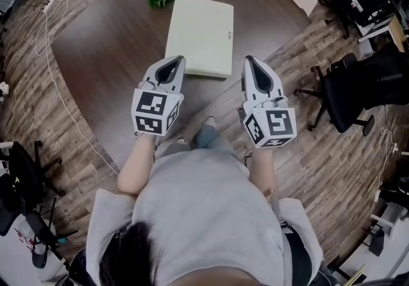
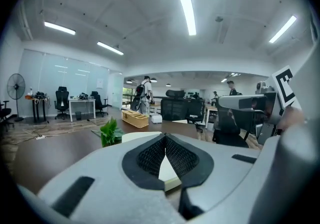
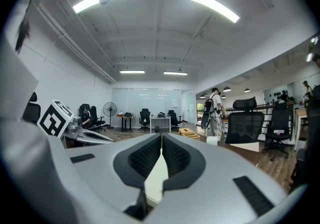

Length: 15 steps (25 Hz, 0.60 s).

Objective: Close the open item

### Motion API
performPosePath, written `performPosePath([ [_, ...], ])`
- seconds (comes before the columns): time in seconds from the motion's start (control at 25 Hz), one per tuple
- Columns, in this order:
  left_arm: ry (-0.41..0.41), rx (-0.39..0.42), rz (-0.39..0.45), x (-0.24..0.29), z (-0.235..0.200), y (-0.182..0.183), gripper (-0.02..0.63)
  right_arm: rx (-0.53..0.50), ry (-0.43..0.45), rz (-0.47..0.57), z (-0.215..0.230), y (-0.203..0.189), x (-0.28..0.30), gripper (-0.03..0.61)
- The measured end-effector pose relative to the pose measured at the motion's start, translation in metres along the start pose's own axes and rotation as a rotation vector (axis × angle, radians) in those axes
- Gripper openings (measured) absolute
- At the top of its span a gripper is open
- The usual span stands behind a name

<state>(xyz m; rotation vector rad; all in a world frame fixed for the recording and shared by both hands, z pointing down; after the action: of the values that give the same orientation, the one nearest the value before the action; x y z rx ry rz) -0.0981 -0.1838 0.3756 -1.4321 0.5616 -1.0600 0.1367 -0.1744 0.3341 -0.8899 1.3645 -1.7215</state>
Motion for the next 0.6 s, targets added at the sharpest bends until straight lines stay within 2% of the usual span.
performPosePath([
  [0.32, 0.096, 0.001, 0.096, -0.05, -0.013, 0.012, 0.009, -0.019, -0.019, 0.021, -0.029, 0.001, -0.022, 0.014],
  [0.6, 0.126, -0.03, 0.171, -0.088, -0.019, 0.021, 0.009, -0.034, -0.032, 0.039, -0.05, 0.004, -0.038, 0.014],
])
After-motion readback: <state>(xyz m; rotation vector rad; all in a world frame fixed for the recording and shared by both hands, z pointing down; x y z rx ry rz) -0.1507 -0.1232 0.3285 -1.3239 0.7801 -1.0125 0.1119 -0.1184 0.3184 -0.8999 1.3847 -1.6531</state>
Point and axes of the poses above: the fingertips, and each gripper's own axes: x forward along the fingers, z to its right, y out of its top, the point moved 9 cm from there along -x, backward along the fingers, and after that the axes turned 10 degrees about x, right-handed, at the moved point
